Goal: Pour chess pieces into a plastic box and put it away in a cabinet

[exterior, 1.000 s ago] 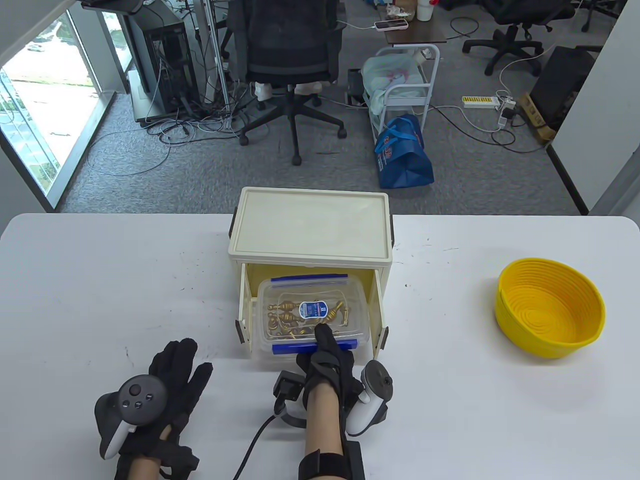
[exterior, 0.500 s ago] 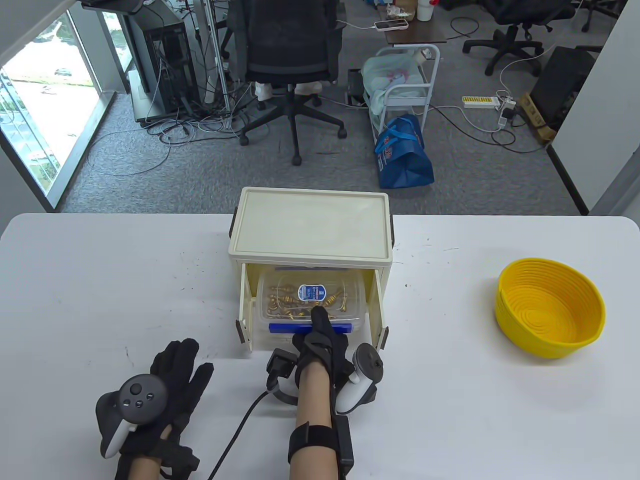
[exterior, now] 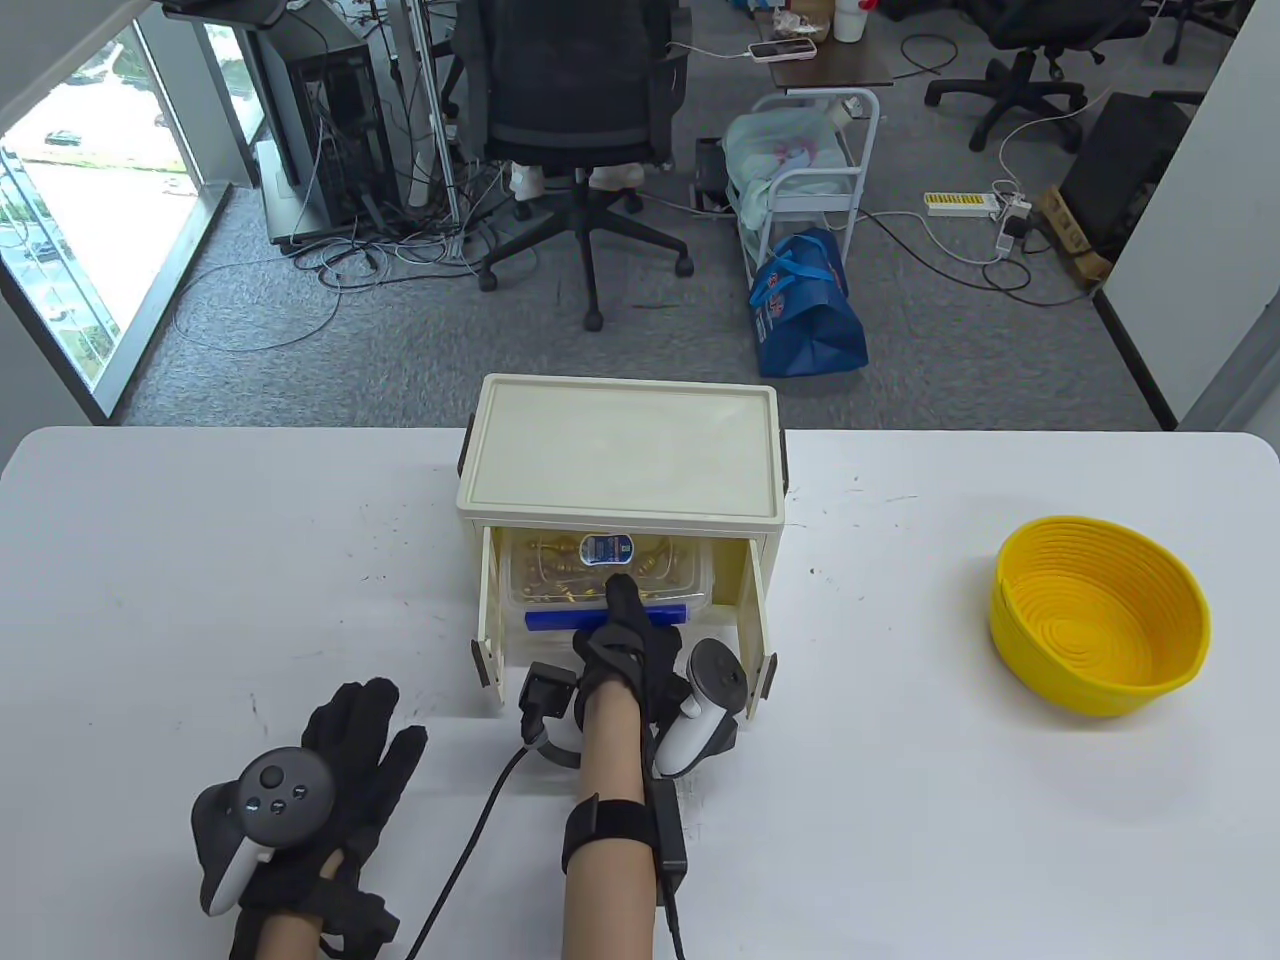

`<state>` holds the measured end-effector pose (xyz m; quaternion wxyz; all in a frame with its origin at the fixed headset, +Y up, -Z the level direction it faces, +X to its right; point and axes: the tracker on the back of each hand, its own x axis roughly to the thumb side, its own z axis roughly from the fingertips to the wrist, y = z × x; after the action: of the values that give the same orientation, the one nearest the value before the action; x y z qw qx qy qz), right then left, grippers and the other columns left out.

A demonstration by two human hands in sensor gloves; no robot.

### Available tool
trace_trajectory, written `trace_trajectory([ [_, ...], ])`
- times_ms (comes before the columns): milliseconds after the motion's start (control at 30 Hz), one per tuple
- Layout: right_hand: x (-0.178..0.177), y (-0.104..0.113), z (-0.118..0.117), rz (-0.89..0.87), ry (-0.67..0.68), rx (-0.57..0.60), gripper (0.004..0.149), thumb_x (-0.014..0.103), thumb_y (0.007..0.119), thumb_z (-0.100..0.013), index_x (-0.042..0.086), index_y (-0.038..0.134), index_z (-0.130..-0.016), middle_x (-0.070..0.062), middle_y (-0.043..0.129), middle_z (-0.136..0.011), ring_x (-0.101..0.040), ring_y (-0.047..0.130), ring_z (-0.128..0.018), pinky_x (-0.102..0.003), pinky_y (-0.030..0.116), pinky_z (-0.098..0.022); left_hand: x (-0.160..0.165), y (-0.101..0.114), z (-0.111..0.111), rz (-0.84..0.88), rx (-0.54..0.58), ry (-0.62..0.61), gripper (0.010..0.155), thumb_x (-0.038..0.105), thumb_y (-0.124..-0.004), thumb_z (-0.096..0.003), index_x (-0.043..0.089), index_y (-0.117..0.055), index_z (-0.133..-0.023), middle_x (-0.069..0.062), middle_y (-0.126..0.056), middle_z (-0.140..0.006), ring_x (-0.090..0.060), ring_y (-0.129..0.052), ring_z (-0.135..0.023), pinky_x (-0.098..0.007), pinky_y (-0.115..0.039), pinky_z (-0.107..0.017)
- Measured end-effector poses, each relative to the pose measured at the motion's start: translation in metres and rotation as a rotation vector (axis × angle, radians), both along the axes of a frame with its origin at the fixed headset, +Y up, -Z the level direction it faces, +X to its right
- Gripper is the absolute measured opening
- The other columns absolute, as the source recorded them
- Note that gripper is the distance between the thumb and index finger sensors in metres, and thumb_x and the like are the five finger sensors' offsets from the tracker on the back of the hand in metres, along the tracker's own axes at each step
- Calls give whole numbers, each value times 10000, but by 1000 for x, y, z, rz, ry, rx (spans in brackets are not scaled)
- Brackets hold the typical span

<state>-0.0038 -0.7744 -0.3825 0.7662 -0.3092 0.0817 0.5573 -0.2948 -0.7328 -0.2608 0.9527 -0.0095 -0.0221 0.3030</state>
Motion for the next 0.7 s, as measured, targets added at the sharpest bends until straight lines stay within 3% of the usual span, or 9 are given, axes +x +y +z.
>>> trace_trajectory([
  [700,3,0,-48,-24,-2,14,763,527,836,-581,32,406,-971,-154,630,-908,-327,876,-699,-322,873,-506,-1,-1,-1,-18,-20,18,748,589,-497,-679,141,-427,-1274,-289,-393,-1286,-607,-380,-1113,-741,-497,-735],
])
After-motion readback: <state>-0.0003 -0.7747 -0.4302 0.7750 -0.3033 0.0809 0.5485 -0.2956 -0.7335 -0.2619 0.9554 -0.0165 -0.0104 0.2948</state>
